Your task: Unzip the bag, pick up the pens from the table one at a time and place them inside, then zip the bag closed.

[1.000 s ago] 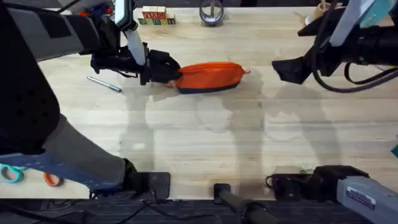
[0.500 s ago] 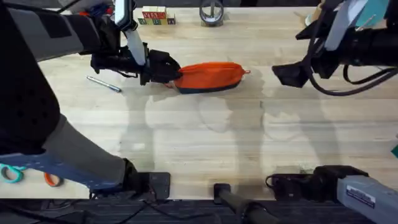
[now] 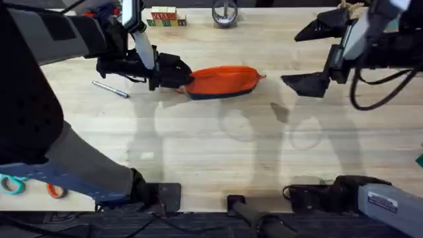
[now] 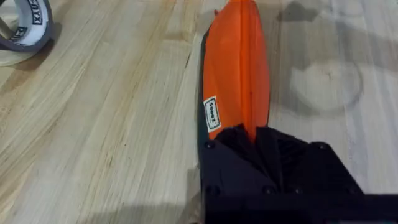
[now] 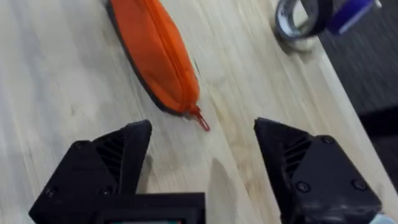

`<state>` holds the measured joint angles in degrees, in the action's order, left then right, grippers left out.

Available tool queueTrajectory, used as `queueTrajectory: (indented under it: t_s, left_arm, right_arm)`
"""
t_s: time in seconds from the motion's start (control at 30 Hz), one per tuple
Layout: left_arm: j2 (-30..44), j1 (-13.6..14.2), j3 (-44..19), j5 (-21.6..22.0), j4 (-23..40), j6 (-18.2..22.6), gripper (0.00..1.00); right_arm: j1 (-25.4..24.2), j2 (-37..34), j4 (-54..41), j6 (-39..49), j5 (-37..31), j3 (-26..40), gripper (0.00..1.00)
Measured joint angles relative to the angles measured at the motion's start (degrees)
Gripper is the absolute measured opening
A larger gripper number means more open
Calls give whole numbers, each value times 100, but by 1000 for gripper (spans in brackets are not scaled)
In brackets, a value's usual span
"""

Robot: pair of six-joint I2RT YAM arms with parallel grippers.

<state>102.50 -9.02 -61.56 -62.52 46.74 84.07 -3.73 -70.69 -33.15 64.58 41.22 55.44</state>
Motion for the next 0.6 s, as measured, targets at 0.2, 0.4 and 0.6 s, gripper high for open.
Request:
queueTrajectory:
  t_s: [0.2,0.4,0.6]
  left_arm:
    - [0,0,0,0,-1,0,41]
    - [-1,0,0,0,-1,0,41]
    - [-2,0,0,0,0,0,41]
  right_arm:
    - [-615,-577,9,478,1240,0,993]
    - [-1011,-1058,22,663,2098,2,994]
    - [-1023,-1518,95,708,2371,2,995]
